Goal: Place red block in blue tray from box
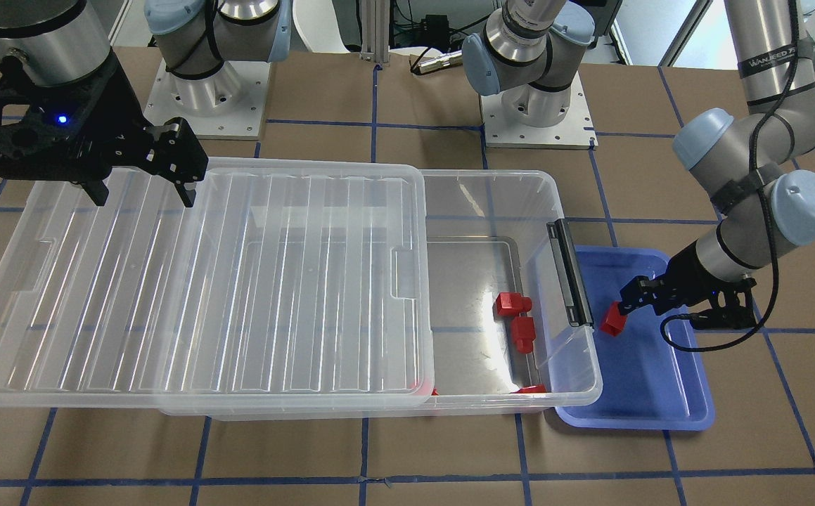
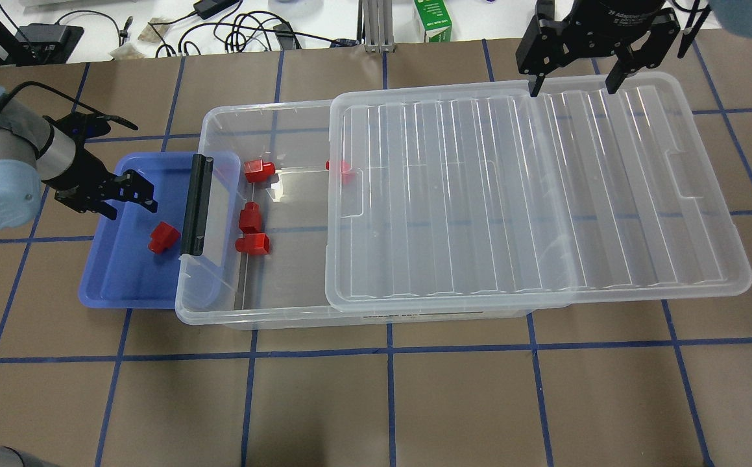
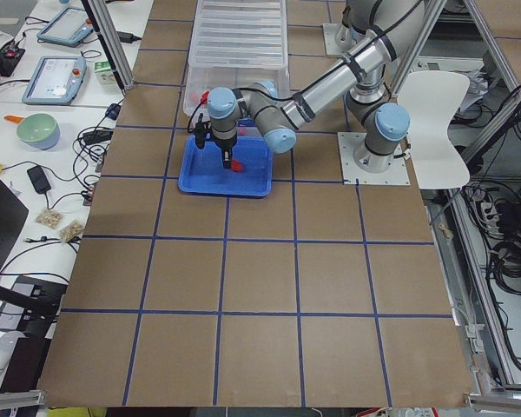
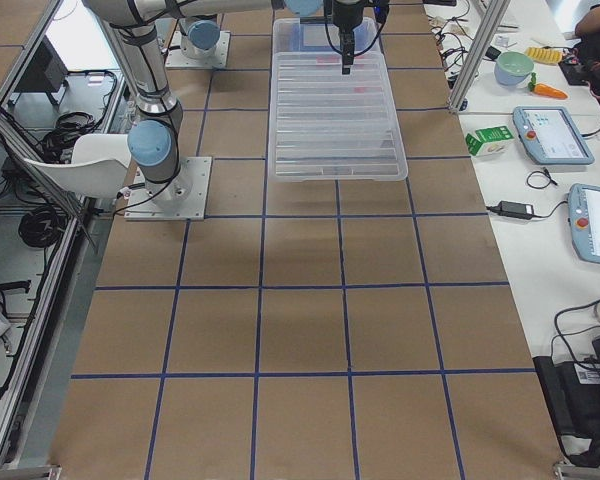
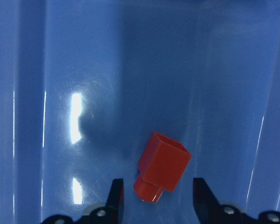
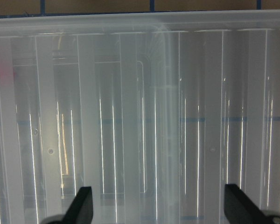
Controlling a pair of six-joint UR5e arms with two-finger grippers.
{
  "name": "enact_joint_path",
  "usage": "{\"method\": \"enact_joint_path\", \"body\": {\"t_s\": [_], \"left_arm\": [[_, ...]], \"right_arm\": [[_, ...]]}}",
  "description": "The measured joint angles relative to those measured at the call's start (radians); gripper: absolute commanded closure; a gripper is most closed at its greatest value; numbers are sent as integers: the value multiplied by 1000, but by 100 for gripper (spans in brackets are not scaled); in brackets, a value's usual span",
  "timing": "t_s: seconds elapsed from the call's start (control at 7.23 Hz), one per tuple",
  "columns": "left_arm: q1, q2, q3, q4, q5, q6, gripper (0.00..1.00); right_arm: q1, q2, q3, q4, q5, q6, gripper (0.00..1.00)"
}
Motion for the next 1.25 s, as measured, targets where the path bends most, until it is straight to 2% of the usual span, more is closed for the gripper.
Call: {"method": "enact_joint_path", "body": {"t_s": [0.28, 0.42, 0.69, 0.83, 1.25], "left_arm": [[-23, 77, 140, -229, 3, -10, 0], [-71, 118, 196, -306, 13, -47, 0], [-233, 190, 246, -359, 121, -186, 0], [-306, 222, 256, -381, 157, -251, 0], [-377, 243, 285, -408, 164, -355, 0]], "right_arm": [[0, 1, -1, -1, 1, 0, 0], [0, 2, -1, -1, 0, 0, 0], [-8, 7, 0, -6, 1, -27, 0], [-47, 11, -1, -12, 1, -97, 0], [-373, 42, 3, -11, 15, -423, 0]]}}
